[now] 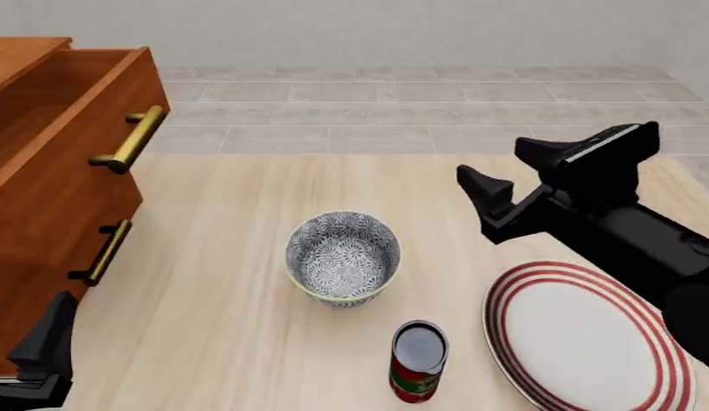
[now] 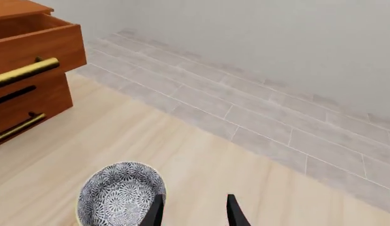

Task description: Put the bowl on the plate.

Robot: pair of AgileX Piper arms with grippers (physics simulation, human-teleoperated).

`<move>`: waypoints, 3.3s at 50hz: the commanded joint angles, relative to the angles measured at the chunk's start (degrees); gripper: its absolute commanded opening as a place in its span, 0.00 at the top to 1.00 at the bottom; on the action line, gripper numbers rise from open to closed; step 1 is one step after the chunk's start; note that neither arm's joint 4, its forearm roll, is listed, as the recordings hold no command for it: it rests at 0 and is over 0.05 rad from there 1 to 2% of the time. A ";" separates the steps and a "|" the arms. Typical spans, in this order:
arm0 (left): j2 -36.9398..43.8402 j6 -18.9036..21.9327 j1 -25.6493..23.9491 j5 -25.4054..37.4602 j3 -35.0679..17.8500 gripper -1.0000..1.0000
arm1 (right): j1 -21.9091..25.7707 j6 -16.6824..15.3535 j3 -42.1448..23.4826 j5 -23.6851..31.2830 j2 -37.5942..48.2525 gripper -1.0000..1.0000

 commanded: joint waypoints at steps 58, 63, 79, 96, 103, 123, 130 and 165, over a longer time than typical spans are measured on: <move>0.01 0.00 0.00 0.00 0.00 0.00 | 3.13 6.27 -32.99 29.20 36.16 0.00; 0.01 0.00 0.00 0.00 0.00 0.00 | 2.73 6.28 -34.13 29.79 37.77 0.00; 0.00 0.00 0.01 0.00 0.00 0.00 | 3.08 6.73 -35.46 29.87 43.25 0.00; 0.00 0.01 -0.01 0.00 0.00 0.00 | 4.29 8.19 -34.40 28.54 46.50 0.00; 0.00 0.01 -0.01 0.00 0.00 0.00 | 4.52 9.12 -33.32 27.13 48.34 0.00; 0.00 0.01 0.01 0.00 0.00 0.00 | 4.96 10.25 -31.46 25.38 49.78 0.00; -0.01 0.01 0.00 0.00 0.00 0.00 | 4.43 10.24 -30.83 24.57 50.59 0.00; -0.01 0.00 0.00 0.00 0.00 0.00 | 4.67 9.96 -30.76 23.93 50.71 1.00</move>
